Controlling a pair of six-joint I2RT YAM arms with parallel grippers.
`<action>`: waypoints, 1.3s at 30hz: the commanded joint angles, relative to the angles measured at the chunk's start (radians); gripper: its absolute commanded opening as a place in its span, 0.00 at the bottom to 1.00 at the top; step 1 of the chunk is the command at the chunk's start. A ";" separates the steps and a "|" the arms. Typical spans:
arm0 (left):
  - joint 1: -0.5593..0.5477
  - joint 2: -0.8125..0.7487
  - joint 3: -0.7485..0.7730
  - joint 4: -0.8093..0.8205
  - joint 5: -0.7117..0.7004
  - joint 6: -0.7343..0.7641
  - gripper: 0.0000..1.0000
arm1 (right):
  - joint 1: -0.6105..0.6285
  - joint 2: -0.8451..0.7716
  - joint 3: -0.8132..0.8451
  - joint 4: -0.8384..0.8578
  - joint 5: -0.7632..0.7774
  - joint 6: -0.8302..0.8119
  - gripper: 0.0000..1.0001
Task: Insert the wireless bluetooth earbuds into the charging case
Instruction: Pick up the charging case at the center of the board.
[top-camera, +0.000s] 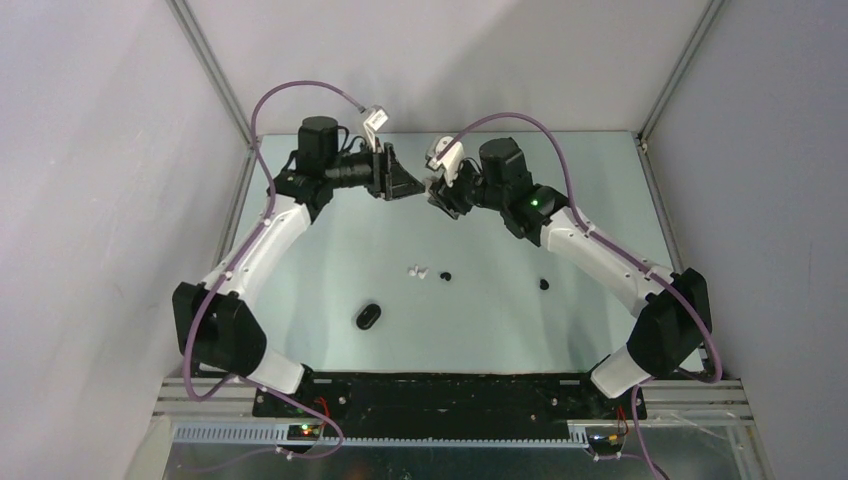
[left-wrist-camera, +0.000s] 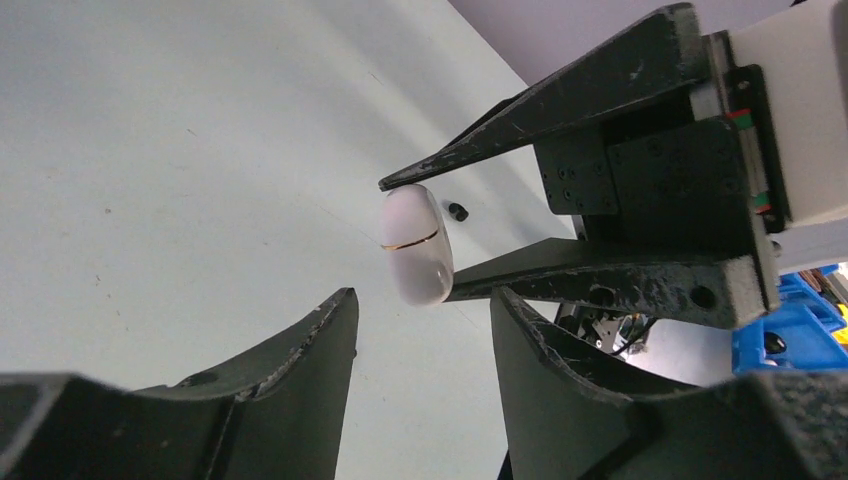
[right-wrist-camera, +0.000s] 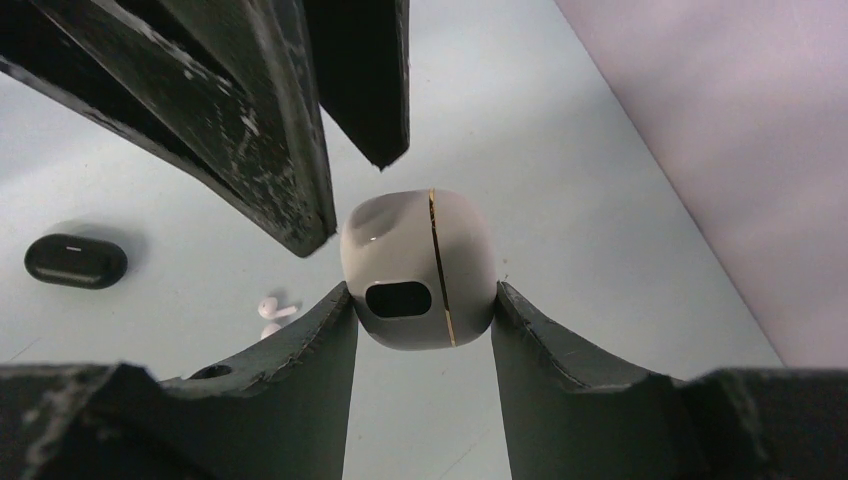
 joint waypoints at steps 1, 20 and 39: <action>-0.010 0.016 0.049 0.027 0.043 0.022 0.55 | 0.017 -0.047 0.002 0.099 0.018 -0.014 0.41; -0.020 0.046 0.071 0.027 0.059 0.035 0.15 | 0.054 -0.053 -0.027 0.154 0.037 -0.060 0.44; -0.005 -0.226 -0.191 0.025 0.120 0.794 0.00 | -0.171 0.134 0.420 -0.653 -0.709 -0.168 0.80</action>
